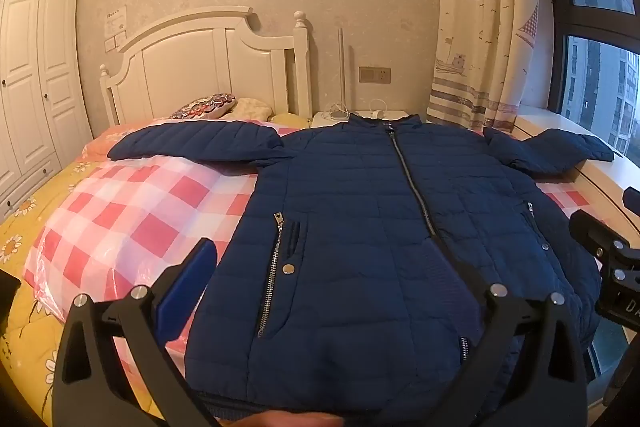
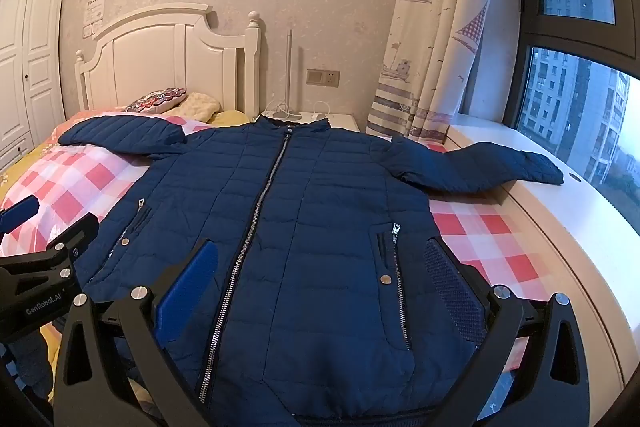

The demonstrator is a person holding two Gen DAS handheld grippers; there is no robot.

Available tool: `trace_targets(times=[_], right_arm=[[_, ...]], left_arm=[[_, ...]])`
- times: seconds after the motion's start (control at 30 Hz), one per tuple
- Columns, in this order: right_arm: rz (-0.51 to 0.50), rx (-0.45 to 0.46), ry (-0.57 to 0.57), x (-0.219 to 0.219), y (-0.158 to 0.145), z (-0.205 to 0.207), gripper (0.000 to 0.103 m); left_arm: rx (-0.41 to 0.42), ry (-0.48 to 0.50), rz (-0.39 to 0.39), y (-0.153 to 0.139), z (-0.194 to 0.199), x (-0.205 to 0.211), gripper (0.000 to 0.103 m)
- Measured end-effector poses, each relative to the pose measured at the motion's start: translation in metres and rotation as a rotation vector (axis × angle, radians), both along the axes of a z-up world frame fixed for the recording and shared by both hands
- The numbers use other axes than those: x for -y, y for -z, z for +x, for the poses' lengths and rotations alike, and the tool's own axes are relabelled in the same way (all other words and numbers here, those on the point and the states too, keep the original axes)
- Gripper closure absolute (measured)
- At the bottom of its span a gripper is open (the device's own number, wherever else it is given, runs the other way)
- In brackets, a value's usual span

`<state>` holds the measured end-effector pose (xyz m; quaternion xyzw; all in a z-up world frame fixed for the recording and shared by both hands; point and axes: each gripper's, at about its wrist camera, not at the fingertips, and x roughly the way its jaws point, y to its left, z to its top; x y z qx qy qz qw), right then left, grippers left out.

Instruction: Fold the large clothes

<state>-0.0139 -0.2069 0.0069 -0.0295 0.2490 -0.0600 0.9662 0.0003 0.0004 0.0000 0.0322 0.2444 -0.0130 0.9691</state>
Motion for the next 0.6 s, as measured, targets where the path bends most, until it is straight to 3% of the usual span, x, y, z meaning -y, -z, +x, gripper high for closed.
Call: trace_targets(times=[0.6], right_arm=[[0.002, -0.002, -0.001, 0.0006, 0.0002, 0.0001, 0.004]], left_arm=[[-0.011, 0.001, -0.005, 0.0056, 0.0004, 0.0050, 0.002]])
